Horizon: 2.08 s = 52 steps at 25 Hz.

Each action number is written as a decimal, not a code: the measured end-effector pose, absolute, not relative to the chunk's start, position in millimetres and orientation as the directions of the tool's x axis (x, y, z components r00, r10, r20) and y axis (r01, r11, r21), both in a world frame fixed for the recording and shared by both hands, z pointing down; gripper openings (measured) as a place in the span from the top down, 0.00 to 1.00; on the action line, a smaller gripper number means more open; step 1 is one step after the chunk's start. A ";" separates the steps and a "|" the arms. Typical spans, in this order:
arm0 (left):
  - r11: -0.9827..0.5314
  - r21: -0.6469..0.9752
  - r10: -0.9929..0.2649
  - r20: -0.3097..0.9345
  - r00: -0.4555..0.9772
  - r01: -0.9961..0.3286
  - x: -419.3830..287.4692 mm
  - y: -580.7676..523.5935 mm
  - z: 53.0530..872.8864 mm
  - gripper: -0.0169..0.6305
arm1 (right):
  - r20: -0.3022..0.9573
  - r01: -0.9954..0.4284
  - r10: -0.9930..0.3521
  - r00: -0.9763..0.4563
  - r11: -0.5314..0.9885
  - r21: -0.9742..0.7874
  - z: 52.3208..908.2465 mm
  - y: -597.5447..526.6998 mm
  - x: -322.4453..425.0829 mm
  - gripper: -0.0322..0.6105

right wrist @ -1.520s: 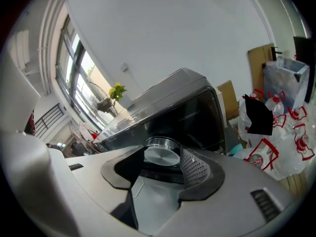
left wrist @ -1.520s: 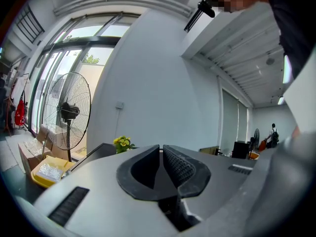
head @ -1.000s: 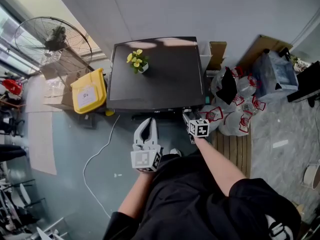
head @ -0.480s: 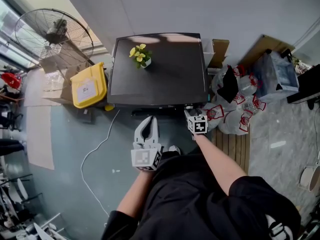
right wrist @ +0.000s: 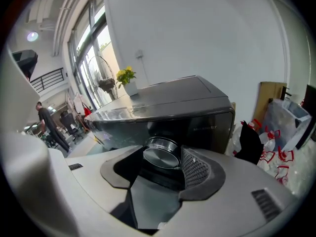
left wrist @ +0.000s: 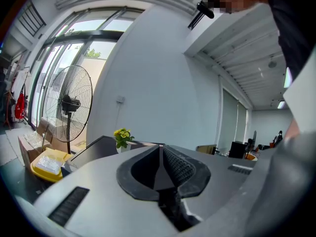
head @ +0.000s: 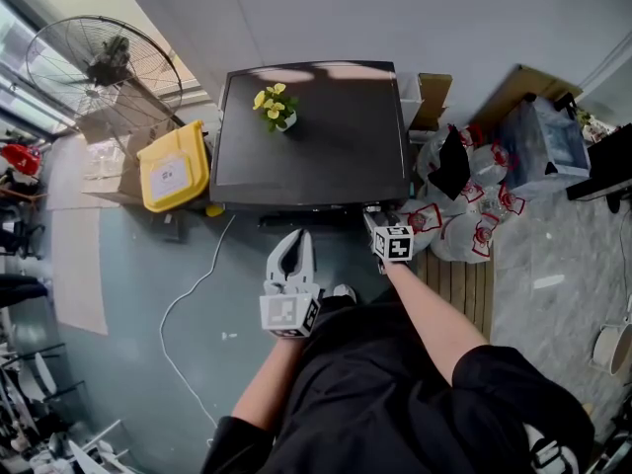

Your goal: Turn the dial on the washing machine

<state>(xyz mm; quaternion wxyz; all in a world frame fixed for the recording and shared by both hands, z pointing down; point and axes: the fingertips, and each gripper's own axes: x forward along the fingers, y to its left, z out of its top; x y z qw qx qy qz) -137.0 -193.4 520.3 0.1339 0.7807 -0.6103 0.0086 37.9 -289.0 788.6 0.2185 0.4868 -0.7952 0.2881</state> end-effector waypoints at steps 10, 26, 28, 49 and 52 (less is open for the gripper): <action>-0.219 0.200 -0.949 0.185 0.256 -0.955 -133.4 -192.2 526.5 0.94 | 0.611 -0.881 -0.637 -0.470 0.297 -0.368 790.1 -288.0 42.9 0.59; -0.219 0.223 -0.946 0.190 0.262 -0.950 -131.8 -191.3 532.5 0.94 | 0.597 -0.854 -0.631 -0.495 0.226 -0.469 793.0 -287.1 47.4 0.59; -0.218 0.224 -0.946 0.191 0.262 -0.950 -132.0 -190.5 532.8 0.94 | 0.594 -0.851 -0.633 -0.497 0.221 -0.477 792.8 -287.3 48.0 0.59; -0.248 0.225 -0.931 0.213 0.296 -0.942 -123.3 -190.4 539.9 0.94 | 0.580 -0.846 -0.631 -0.516 0.270 -0.459 788.0 -285.6 48.9 0.59; -0.250 0.230 -0.930 0.214 0.299 -0.941 -121.0 -190.0 541.5 0.94 | 0.584 -0.847 -0.621 -0.523 0.303 -0.437 786.9 -281.4 50.2 0.59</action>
